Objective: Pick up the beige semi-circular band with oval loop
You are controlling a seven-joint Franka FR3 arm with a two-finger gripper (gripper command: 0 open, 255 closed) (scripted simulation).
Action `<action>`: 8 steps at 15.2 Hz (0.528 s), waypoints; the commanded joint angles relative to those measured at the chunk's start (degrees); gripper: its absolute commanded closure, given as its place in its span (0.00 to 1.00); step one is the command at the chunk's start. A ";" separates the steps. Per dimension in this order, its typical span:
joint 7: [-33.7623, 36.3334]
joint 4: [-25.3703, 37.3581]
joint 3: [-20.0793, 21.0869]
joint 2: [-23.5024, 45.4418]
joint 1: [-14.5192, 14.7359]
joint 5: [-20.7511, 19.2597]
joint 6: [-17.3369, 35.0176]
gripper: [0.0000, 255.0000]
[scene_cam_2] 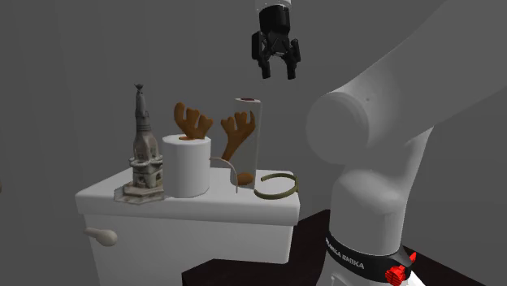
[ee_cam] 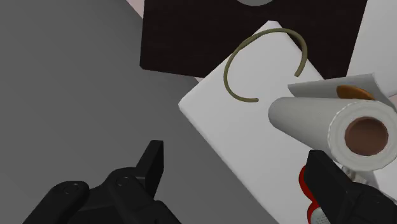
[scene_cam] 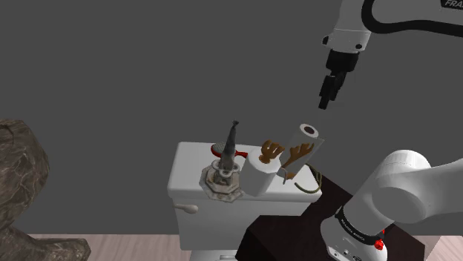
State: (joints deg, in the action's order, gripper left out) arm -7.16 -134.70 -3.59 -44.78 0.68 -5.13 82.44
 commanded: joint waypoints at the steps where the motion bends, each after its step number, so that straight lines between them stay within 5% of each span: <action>1: 0.00 0.00 0.00 0.00 0.00 0.00 0.00 0.00; 8: 1.98 -13.65 4.38 -4.87 3.29 2.67 6.14 0.00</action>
State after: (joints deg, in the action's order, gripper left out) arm -5.81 -146.04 -0.24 -48.95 3.24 -3.27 87.65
